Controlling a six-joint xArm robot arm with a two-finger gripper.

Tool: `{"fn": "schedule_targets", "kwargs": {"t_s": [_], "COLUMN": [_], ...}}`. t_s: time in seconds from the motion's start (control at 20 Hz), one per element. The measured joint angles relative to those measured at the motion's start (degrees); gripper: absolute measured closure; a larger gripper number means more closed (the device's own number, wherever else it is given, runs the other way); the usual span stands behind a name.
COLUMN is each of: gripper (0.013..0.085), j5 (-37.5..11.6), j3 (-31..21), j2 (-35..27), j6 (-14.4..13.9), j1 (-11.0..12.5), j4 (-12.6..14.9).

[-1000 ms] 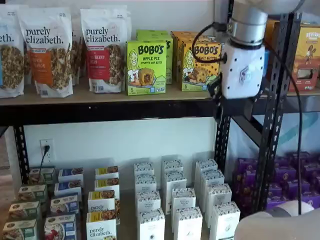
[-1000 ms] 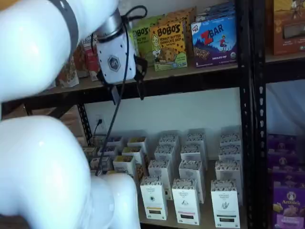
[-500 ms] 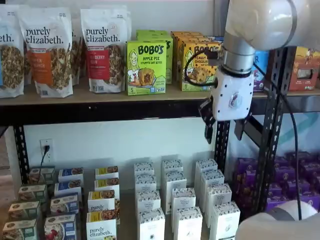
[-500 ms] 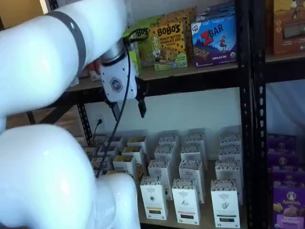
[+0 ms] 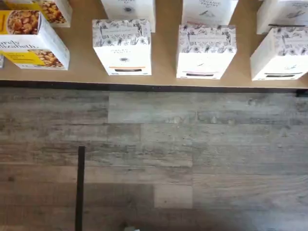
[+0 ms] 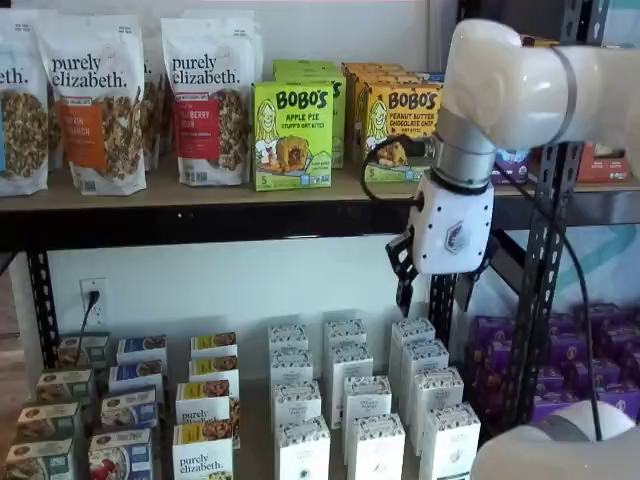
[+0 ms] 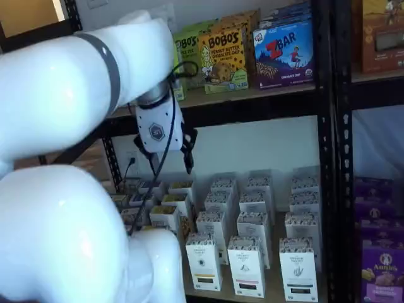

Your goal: Pick up the white box with a yellow strip in the middle, on the bottom shelf, the fourth box from the left

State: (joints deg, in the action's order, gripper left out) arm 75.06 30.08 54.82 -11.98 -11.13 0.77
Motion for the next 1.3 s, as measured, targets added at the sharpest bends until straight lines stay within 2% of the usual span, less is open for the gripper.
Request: {"fn": "schedule_targets", "kwargs": {"t_s": [0.35,0.55,0.75,1.0,1.3], "gripper": [0.013,0.013,0.013,0.013,0.013], "j5": [-5.33,-10.16,-12.96,-17.84,-23.7], "j3": [-3.84,-6.4,-7.52,-9.48,-11.02], "j2": [-1.94,-3.19,-5.49,-8.56,-13.08], "j6": [-1.3,-0.64,-0.4,1.2,2.61], "j1": [-0.81,-0.45,-0.48,0.19,0.94], "j4": [1.27,0.14,-0.52,-2.36,-3.18]}}
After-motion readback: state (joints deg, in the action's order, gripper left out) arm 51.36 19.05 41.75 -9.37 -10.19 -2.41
